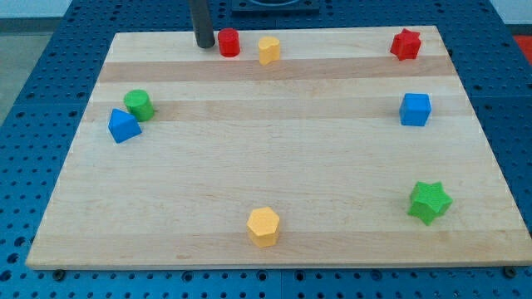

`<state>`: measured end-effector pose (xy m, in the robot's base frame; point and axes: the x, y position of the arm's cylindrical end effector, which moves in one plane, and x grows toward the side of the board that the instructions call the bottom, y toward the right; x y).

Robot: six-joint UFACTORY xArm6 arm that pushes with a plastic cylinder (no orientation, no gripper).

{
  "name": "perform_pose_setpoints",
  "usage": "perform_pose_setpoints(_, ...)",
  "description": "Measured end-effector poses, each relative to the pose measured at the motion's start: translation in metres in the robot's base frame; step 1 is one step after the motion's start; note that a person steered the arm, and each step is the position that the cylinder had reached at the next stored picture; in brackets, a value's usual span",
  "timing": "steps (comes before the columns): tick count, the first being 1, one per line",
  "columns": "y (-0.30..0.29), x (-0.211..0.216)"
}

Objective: Point your arm to the left center

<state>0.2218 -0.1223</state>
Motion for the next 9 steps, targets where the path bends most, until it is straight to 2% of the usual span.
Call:
perform_pose_setpoints(1, 0.012, 0.000)
perform_pose_setpoints(2, 0.054, 0.012)
perform_pose_setpoints(4, 0.050, 0.015)
perform_pose_setpoints(6, -0.044, 0.033)
perform_pose_setpoints(8, -0.159, 0.085)
perform_pose_setpoints(9, -0.182, 0.093)
